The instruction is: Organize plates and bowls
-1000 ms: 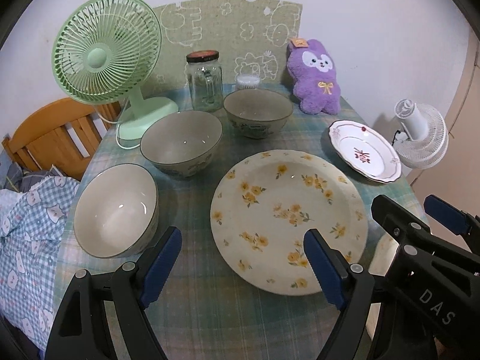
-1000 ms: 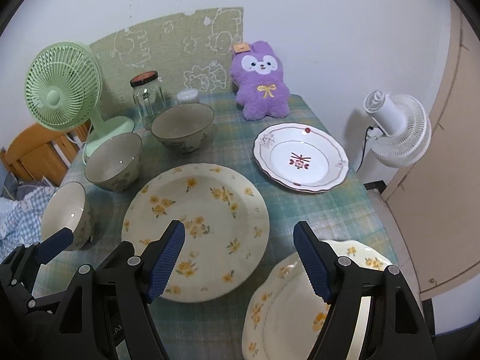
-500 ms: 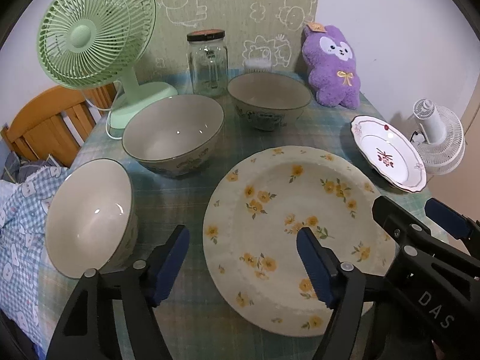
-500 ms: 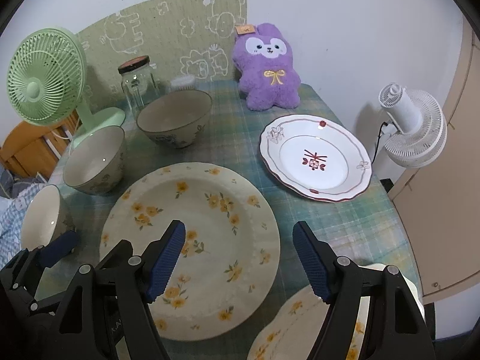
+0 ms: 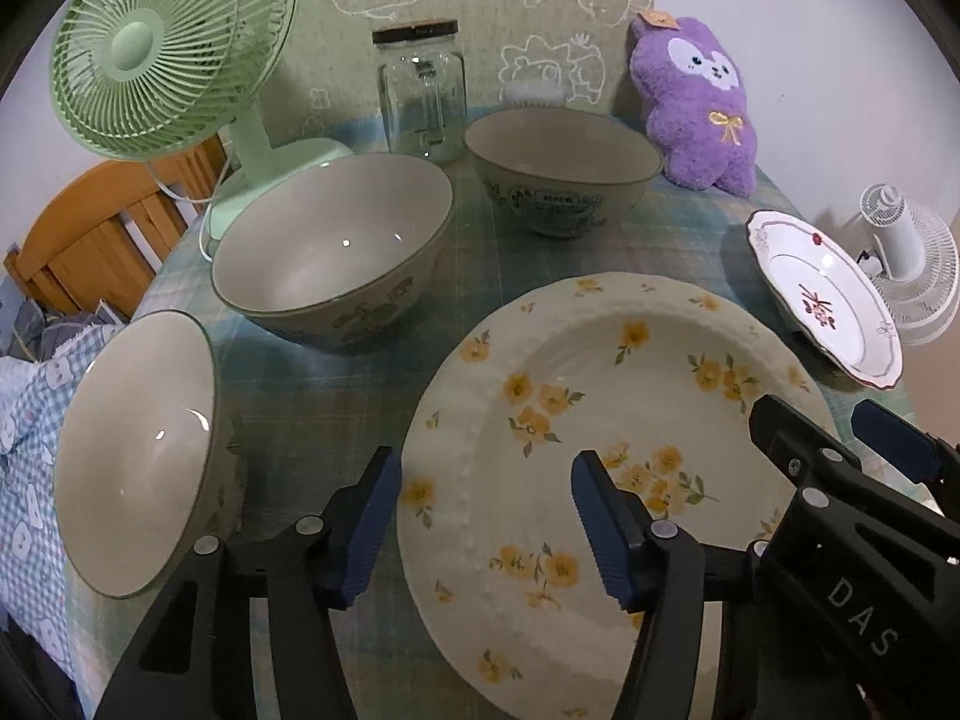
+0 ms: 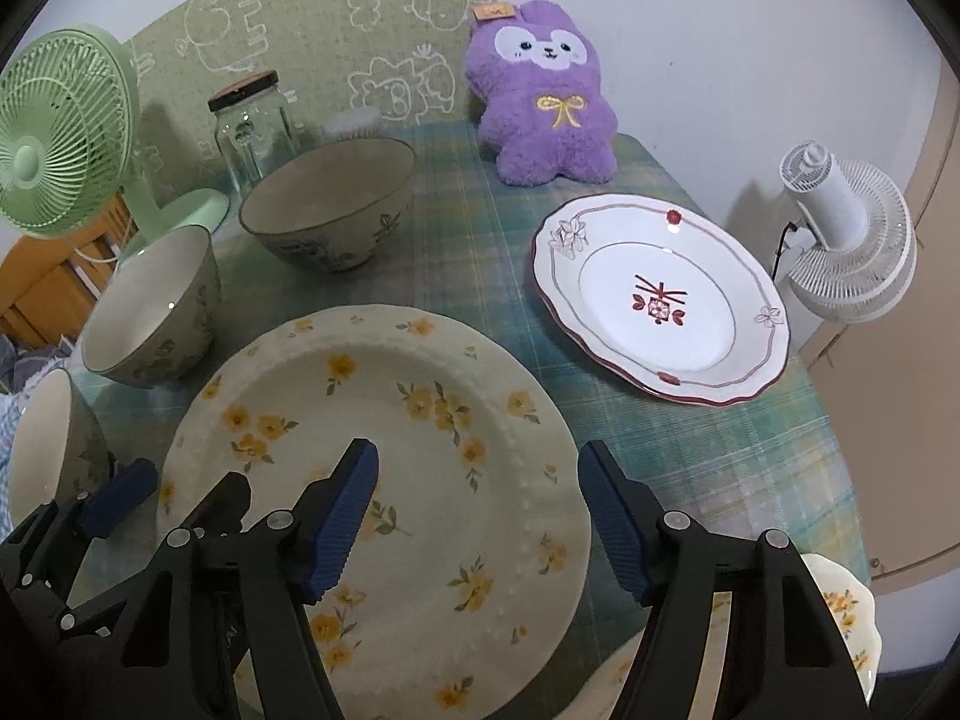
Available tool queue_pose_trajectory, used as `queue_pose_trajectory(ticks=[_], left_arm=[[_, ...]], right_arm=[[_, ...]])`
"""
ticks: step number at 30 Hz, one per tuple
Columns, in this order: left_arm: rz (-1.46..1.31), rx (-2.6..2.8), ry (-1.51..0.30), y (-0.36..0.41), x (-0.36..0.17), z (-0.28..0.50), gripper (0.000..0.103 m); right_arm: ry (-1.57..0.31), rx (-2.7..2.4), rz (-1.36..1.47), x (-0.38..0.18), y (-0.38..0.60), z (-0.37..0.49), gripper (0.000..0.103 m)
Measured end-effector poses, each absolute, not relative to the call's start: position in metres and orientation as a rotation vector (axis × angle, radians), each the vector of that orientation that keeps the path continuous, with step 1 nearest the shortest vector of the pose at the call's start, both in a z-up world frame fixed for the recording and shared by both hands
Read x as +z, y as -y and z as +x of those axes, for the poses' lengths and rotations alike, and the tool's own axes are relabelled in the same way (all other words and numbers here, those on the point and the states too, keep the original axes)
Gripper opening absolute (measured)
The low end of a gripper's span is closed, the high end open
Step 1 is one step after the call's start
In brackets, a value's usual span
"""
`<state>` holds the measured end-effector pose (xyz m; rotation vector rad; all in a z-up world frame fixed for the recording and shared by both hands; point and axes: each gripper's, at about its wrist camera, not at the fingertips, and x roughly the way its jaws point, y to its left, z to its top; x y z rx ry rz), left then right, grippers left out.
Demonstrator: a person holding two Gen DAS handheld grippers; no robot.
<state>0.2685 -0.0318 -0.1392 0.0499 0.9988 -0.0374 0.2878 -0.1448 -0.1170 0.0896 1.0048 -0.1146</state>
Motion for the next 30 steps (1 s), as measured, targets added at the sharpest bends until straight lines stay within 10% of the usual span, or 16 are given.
queue_pose_trajectory(ticks=[30], left_arm=[[0.048,0.024,-1.059,0.029,-0.154,0.287,0.055]], right_arm=[[-1.098,-0.138,0.067,-0.151,0.159,0.316,0.060]])
